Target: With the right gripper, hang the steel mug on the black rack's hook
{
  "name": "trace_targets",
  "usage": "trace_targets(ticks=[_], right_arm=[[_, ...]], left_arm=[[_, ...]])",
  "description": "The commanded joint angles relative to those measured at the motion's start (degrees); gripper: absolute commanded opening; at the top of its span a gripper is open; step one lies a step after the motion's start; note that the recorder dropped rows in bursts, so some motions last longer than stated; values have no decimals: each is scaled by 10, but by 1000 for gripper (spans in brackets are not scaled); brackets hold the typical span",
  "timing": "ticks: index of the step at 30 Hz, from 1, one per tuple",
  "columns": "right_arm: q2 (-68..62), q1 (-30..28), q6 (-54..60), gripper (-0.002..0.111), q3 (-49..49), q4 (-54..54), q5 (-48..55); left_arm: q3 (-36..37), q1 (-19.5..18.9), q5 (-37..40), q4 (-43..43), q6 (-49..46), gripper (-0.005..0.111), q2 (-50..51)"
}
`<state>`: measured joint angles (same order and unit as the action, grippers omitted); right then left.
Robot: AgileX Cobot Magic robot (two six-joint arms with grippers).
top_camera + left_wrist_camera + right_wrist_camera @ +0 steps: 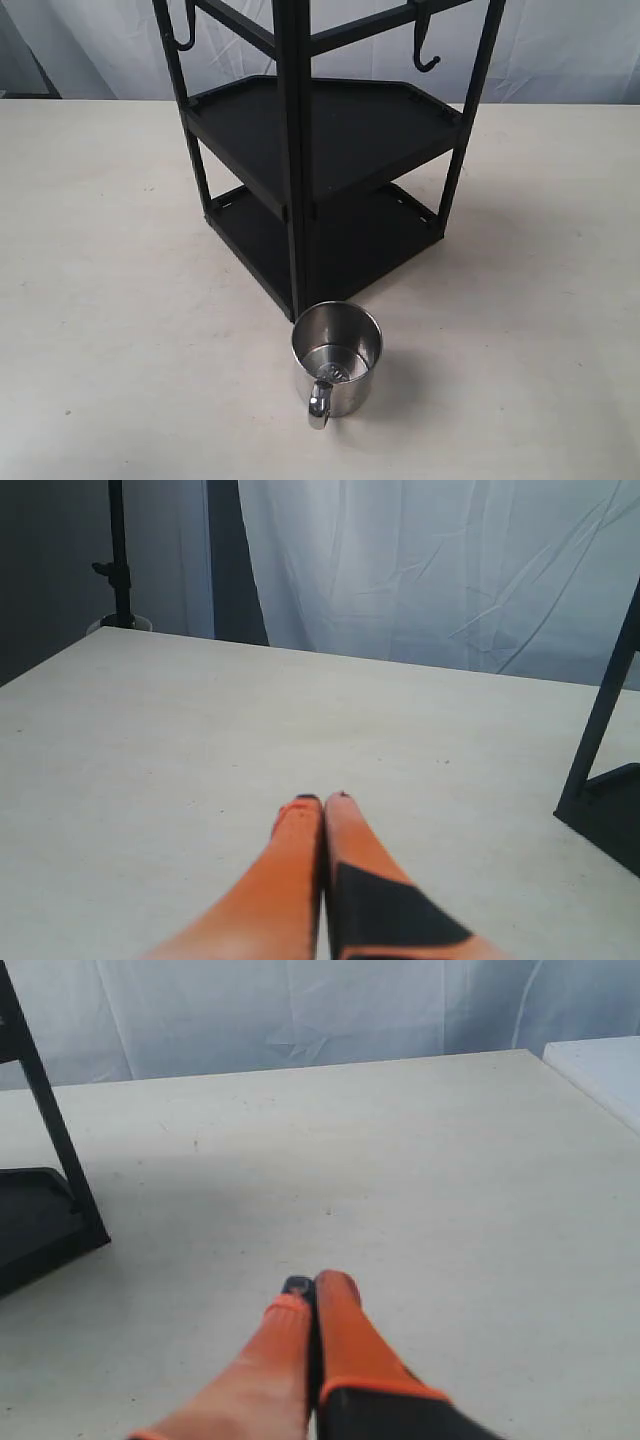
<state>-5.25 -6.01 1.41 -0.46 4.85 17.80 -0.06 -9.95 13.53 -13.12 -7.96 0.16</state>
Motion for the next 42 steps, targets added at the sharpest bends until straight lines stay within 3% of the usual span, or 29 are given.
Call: trace_targets(ticks=[1, 6, 16, 24, 26, 28, 31, 33, 37, 42], right_arm=[[3, -2, 1, -1, 5, -24, -16], [3, -2, 1, -1, 5, -123, -40], [3, -2, 1, -1, 5, -78, -167], [3, -2, 1, -1, 5, -75, -198], [3, -2, -34, -1, 5, -17, -240], [3, -2, -145, -1, 5, 98, -293], [3, -2, -300, -1, 5, 229, -302], [3, -2, -338, -1, 5, 250, -302], [3, 8, -361, -1, -50, 111, -238], [-93, 59, -296, -1, -263, -82, 10]], left_arm=[[1, -2, 1, 0, 0, 1, -2], [1, -2, 1, 0, 0, 1, -2], [1, -2, 1, 0, 0, 1, -2], [1, -2, 1, 0, 0, 1, -2], [1, -2, 1, 0, 0, 1, -2], [1, -2, 1, 0, 0, 1, -2], [1, -2, 1, 0, 0, 1, -2], [1, -2, 1, 0, 0, 1, -2], [1, -2, 1, -2, 0, 1, -2], [1, -2, 1, -2, 0, 1, -2]])
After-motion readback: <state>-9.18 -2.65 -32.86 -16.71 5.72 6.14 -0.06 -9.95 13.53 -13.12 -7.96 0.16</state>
